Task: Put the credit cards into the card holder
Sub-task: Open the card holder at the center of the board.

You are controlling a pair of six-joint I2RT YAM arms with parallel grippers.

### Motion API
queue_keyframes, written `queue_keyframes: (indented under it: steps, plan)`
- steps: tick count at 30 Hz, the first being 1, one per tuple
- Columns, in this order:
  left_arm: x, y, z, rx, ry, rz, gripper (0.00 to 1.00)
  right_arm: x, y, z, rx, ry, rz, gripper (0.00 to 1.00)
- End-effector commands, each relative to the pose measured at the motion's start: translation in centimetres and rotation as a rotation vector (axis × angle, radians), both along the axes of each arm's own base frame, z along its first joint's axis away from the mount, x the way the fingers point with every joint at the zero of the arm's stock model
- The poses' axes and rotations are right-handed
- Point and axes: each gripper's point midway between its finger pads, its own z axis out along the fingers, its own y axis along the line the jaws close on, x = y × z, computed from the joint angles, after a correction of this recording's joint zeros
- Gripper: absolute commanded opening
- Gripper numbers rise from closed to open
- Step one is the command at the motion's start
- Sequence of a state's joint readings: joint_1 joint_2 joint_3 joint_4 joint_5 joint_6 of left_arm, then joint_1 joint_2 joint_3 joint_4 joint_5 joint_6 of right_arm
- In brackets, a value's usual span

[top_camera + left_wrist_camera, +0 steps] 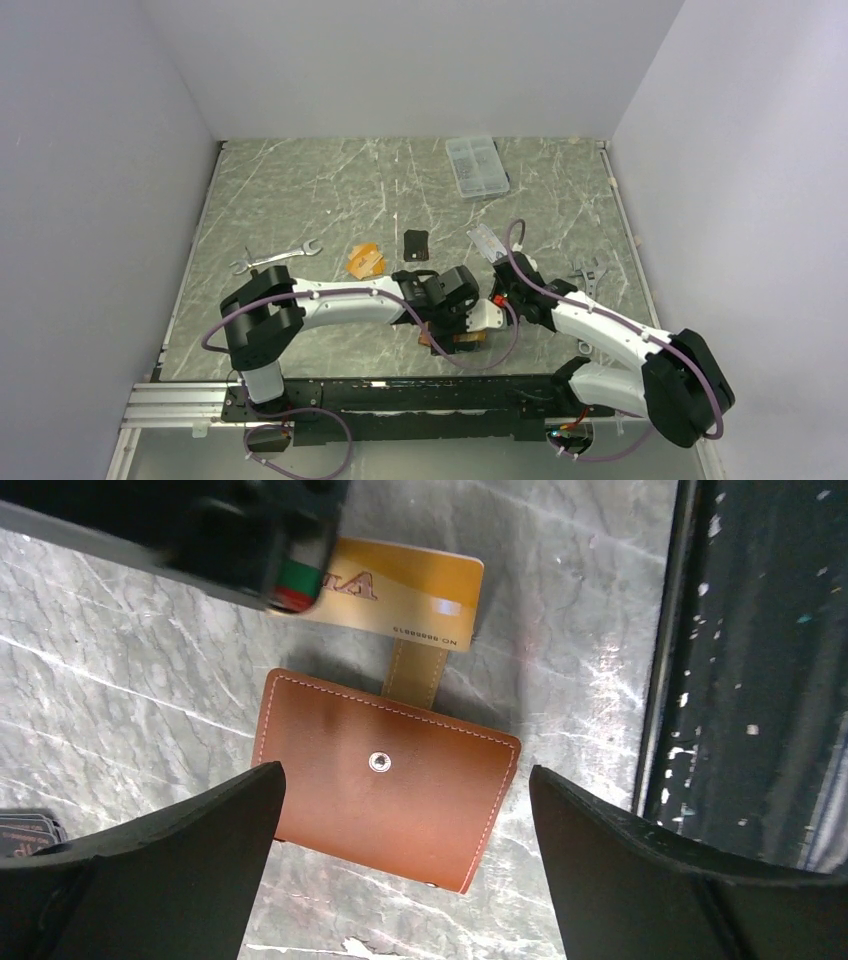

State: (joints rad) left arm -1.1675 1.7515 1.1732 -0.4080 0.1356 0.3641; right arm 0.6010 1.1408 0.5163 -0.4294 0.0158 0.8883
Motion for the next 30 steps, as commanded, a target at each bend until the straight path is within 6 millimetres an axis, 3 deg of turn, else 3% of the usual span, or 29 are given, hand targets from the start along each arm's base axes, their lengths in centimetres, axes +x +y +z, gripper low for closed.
queue_keyframes:
  steps: [1,5,10,19,22,30]
  plan:
    - [0.8,0.1,-0.8,0.049,-0.146,0.003,0.99,-3.3,-3.1,-2.8,-0.095,0.094,-0.06,0.0]
    - [1.9,0.3,-1.1,0.065,-0.233,0.013,0.99,-3.3,-3.0,-2.8,-0.056,0.065,-0.102,0.0]
    - [1.7,0.2,-1.1,0.066,-0.283,0.004,0.99,-3.4,-3.2,-3.2,-0.029,0.051,-0.146,0.0]
    - [2.7,0.4,0.9,0.007,-0.425,0.025,0.99,-3.7,-3.4,-4.3,-0.05,0.061,-0.146,0.0]
    - [3.3,0.7,2.1,-0.014,-0.402,0.068,0.99,-3.8,-3.6,-4.5,-0.071,0.065,-0.149,0.0]
    - [6.2,1.7,5.1,-0.084,-0.25,0.195,0.85,-4.0,-4.5,-4.7,-0.14,0.055,-0.155,0.0]
